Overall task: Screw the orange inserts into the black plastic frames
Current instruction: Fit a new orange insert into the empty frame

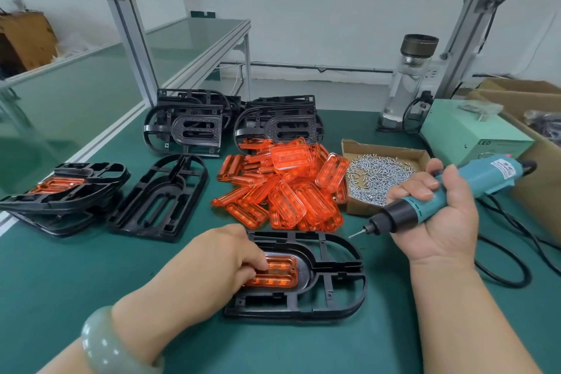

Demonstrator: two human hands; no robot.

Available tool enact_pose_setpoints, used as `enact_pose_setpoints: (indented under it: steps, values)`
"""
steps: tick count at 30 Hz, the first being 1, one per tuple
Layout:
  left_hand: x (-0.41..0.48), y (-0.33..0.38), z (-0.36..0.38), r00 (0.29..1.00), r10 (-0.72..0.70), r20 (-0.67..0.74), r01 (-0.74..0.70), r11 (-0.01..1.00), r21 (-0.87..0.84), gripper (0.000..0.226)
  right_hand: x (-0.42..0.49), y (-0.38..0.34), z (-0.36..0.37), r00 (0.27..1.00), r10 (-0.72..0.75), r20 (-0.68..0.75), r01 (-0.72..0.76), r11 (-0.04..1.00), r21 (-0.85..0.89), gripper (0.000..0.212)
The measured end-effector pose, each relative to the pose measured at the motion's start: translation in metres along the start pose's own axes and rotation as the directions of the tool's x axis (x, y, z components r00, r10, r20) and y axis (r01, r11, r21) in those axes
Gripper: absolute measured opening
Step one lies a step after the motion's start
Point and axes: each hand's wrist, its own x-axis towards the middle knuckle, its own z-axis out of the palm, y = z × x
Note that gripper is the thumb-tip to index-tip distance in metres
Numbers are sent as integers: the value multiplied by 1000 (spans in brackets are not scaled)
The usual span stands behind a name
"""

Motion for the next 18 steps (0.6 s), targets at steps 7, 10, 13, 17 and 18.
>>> enact_pose_setpoints:
  steps: [7,10,13,17,18]
  values:
    - [5,9,5,999,-6,48,4,1000,28,21,0,0,0,1000,2,-6,-2,1000,-13,10]
    - [5,12,5,998,-18,58,15,999,51,21,0,0,0,1000,2,-3,-2,1000,0,10]
    - [7,16,9,999,-23,33,21,998,57,22,-1,-1,0,1000,3,5,-3,1000,6,10]
    - [8,17,9,998,-18,53,13,997,82,22,-2,-2,1,1000,3,4,-3,1000,18,10]
    - [8,17,6,998,-18,56,14,997,82,20,-2,-3,1,1000,4,1,-4,1000,26,10]
